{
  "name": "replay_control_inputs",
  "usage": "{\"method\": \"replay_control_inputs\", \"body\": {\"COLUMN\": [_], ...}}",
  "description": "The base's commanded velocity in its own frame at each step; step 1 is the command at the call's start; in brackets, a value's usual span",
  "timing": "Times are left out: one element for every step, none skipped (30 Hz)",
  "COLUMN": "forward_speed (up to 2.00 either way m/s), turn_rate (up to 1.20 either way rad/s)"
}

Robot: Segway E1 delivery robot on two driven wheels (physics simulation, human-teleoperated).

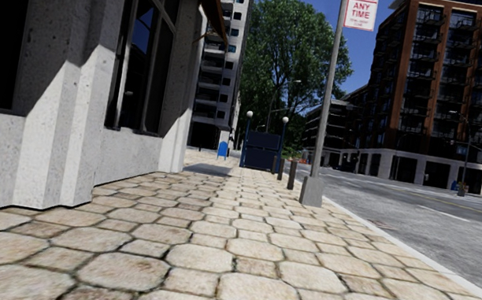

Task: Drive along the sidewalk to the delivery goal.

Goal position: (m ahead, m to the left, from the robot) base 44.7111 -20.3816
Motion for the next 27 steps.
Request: {"method": "replay_control_inputs", "body": {"forward_speed": [2.00,2.00,2.00,2.00,2.00,2.00,2.00,2.00,2.00,2.00,2.00,2.00,2.00,2.00,2.00,2.00,2.00,2.00,2.00,2.00,2.00,2.00,2.00,2.00,2.00,2.00,2.00], "turn_rate": [0.00,0.00,0.00,0.00,0.00,0.00,0.00,0.00,0.00,0.00,0.00,0.00,0.00,0.00,0.00,0.00,0.00,0.00,0.00,0.00,0.00,0.00,0.00,0.00,0.00,0.00,0.00]}}
